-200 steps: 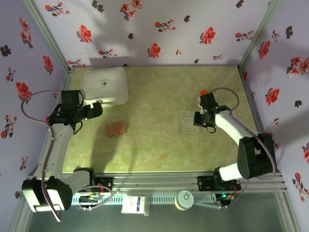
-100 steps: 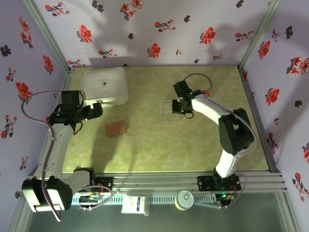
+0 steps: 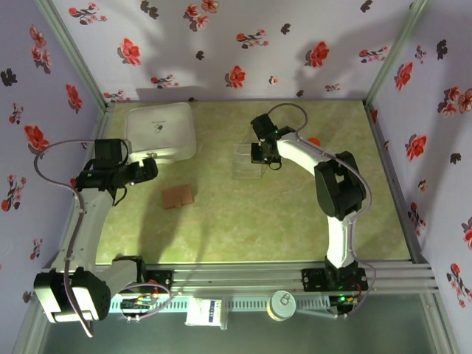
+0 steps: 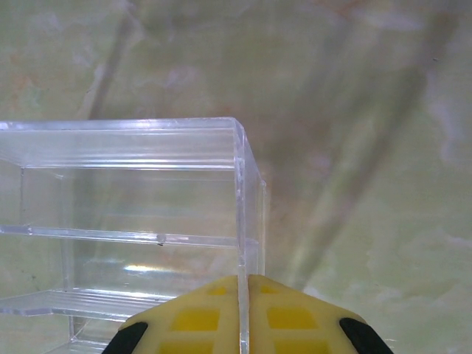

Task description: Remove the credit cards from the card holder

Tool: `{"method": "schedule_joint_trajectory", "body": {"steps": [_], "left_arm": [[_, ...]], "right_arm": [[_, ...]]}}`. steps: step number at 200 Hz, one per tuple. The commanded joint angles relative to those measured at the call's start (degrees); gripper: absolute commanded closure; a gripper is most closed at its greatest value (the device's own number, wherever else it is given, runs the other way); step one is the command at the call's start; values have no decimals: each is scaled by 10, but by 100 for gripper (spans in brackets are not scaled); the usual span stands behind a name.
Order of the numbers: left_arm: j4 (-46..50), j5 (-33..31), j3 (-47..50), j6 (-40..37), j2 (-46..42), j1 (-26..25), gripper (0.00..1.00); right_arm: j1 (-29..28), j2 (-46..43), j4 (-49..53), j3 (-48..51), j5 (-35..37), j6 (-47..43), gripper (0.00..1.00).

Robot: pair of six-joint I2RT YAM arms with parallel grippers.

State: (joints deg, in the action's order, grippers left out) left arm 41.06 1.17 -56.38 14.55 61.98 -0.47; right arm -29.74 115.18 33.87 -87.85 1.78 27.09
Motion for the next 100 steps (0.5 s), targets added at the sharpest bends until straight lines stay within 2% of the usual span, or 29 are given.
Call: {"method": "schedule_joint_trajectory", "body": {"steps": [1,100], "left_arm": [[7,10,1,-10,8,5,0],[16,20,-2,-1,13,5,0]], "right_arm": [[-1,12,21,-25,16,13,89],[-5,-6,37,-35,21,13,77]]}}
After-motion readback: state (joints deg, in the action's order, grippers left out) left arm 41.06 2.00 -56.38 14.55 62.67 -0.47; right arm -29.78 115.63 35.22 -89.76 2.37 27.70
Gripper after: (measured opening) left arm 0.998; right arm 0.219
